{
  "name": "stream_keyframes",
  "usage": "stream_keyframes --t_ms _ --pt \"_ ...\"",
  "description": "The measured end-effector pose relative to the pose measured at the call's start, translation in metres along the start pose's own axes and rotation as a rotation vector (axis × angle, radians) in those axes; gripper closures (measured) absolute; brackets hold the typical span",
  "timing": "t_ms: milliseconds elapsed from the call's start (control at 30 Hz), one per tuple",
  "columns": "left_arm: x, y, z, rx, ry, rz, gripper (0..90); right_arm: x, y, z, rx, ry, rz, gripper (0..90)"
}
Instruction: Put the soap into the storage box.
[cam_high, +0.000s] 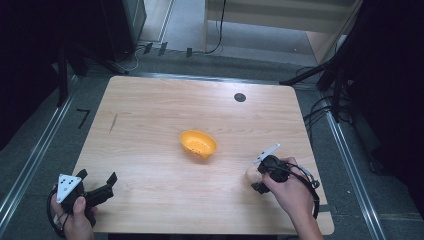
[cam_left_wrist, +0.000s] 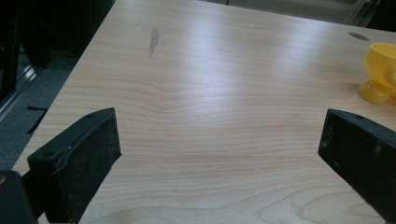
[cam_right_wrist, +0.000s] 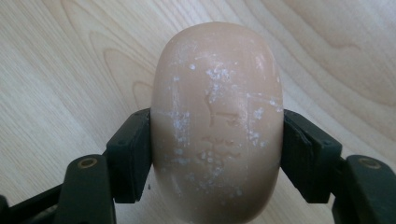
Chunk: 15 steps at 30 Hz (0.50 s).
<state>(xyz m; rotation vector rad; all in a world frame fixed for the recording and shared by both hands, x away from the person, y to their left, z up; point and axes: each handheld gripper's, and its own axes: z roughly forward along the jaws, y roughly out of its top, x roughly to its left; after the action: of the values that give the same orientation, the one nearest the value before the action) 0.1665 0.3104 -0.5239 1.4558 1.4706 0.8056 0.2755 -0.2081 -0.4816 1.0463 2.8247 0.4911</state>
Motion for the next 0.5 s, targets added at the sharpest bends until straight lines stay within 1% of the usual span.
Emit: stream_keyframes --t_ms 33,200,433,467,500 --pt "0.000 0.000 0.000 0.000 0.000 0.000 0.0 -0.001 0.004 -0.002 -0.003 0.000 0.002 33.5" --pt "0.000 0.000 0.000 0.000 -0.001 0.000 0.0 -0.001 0.012 -0.005 -0.004 -0.004 -0.003 33.4" --pt "-0.001 0.000 0.000 0.001 0.000 0.008 0.0 0.002 0.032 -0.012 -0.016 -0.010 -0.027 33.5" --pt "-0.001 0.000 0.000 0.001 0.000 0.008 0.0 0.002 0.035 -0.013 -0.011 -0.010 -0.031 33.5" --pt "-0.001 0.000 0.000 0.001 0.000 0.008 0.0 0.002 0.035 -0.013 -0.011 -0.010 -0.031 33.5"
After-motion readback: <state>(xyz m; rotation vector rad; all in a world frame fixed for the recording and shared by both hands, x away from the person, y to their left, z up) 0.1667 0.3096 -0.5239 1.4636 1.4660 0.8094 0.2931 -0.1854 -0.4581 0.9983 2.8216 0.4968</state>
